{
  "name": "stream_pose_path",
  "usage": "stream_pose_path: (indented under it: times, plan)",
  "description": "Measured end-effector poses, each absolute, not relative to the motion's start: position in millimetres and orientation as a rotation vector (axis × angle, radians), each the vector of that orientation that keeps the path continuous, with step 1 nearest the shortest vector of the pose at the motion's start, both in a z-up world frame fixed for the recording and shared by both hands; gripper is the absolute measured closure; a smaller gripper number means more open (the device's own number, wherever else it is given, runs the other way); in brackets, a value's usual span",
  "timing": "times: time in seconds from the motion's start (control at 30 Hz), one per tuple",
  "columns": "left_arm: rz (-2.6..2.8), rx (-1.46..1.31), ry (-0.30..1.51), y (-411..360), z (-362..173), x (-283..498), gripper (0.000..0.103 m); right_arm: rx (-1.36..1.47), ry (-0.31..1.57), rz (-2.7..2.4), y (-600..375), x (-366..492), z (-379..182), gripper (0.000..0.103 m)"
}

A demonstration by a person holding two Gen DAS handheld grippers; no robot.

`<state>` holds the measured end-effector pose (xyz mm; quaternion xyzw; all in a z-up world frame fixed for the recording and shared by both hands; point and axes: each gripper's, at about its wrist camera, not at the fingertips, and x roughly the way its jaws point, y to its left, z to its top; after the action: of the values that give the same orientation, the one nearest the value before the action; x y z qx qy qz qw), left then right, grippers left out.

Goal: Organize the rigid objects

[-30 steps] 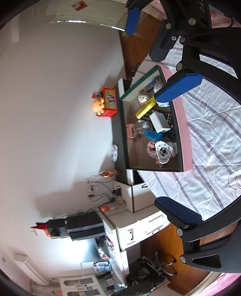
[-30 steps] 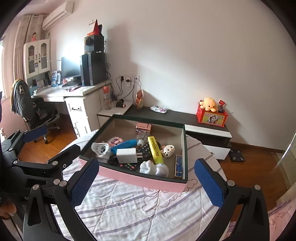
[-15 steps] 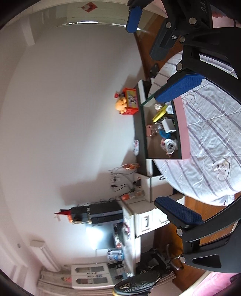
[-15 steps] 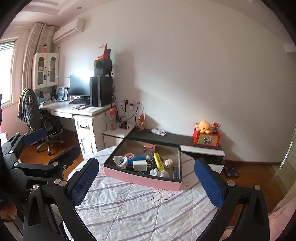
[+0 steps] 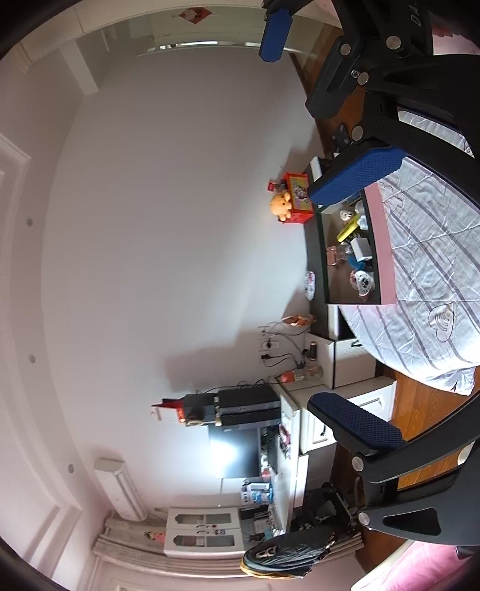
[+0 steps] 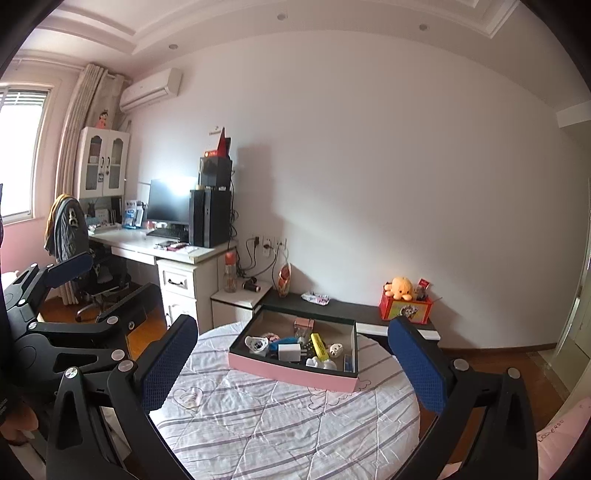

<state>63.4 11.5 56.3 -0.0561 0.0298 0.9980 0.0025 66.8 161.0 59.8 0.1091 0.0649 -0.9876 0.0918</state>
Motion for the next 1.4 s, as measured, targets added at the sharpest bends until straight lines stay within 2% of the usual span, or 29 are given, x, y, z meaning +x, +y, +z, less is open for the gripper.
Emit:
stream_pose_path:
  times: [0.63,1.4]
  plan:
    - [3.172,0.014,0.099,7.1,65.1,167.1,0.000,0.116,0.190,-2.966,150.6,176.3,77.2,0.000]
    - [3.173,0.053,0.125,17.2,61.9,170.2,0.000,0.068,0.169,-2.990,155.3,193.7,77.2,0.000]
